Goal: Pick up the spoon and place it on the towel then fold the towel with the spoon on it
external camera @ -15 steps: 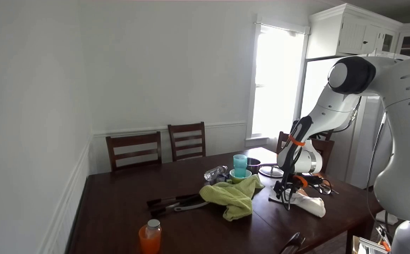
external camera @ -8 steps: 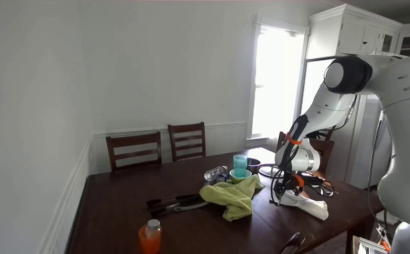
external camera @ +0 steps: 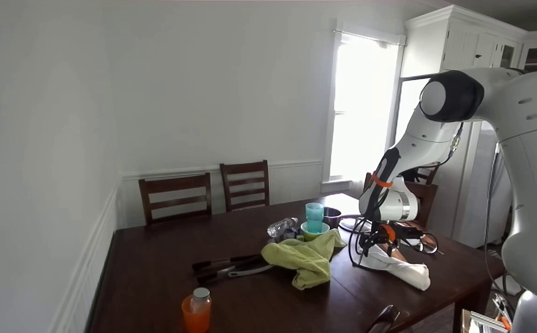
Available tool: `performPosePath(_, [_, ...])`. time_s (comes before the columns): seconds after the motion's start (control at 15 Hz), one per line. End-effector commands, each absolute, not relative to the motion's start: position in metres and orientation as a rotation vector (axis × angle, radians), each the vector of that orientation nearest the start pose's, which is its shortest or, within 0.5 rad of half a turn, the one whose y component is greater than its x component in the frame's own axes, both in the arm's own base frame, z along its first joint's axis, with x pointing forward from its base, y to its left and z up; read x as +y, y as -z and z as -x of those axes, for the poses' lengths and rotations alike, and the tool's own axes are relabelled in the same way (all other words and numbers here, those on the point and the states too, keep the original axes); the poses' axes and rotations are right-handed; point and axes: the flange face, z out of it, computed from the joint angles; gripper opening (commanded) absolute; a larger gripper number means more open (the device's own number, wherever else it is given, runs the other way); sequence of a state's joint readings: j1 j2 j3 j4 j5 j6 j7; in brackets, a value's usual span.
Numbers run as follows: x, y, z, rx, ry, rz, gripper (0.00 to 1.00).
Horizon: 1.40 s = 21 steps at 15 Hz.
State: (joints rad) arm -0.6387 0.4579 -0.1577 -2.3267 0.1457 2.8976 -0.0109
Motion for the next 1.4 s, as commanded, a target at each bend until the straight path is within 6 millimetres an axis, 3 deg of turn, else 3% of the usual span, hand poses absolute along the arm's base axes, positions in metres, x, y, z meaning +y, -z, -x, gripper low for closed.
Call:
performPosePath(0.0, [-0.393,-0.18,-0.345,1.403,0.199,2.946,1.0])
performPosePath(0.2, [-0.402,-0.193,-0.339,1.39,0.213,2.971,1.0])
performPosePath(0.47, [-0.415,-0.219,-0.329,1.234,0.205,3.001,1.0])
performPosePath(1.27, [-0.452,-0.324,-0.286,1.094,0.19,2.963,1.0])
performPosePath(1.33, [-0.451,-0.308,-0.292,1.123,0.179,2.98,1.0])
